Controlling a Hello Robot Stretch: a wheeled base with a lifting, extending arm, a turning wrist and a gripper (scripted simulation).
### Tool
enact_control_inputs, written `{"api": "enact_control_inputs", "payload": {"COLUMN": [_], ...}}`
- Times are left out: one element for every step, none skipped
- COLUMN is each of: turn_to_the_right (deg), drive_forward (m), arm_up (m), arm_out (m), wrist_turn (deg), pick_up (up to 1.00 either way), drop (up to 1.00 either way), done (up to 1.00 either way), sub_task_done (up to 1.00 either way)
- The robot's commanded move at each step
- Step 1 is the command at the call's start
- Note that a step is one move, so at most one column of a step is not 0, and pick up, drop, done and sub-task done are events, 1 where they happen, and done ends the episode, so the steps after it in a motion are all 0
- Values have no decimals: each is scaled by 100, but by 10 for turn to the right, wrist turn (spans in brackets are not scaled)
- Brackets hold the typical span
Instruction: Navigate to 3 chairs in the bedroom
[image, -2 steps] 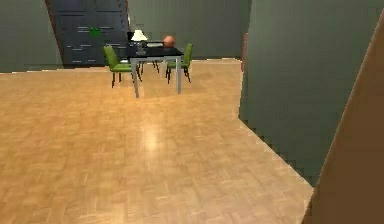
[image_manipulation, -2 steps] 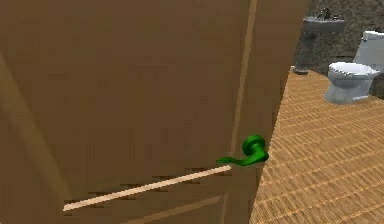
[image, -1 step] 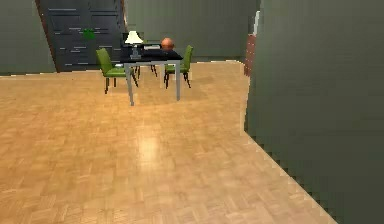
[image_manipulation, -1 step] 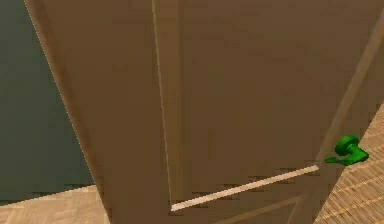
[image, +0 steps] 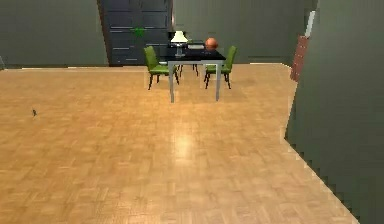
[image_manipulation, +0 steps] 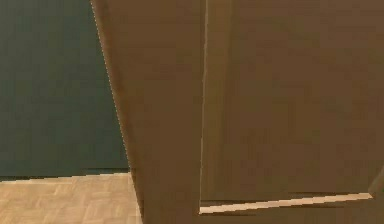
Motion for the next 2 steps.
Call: {"api": "enact_control_inputs", "payload": {"turn_to_the_right": [0, -120], "drive_forward": [15, 0], "arm_up": [0, 0], "arm_out": [0, 0], "wrist_turn": [0, 0], "pick_up": [0, 0], "drop": [0, 0], "done": [0, 0], "sub_task_done": [0, 0]}}
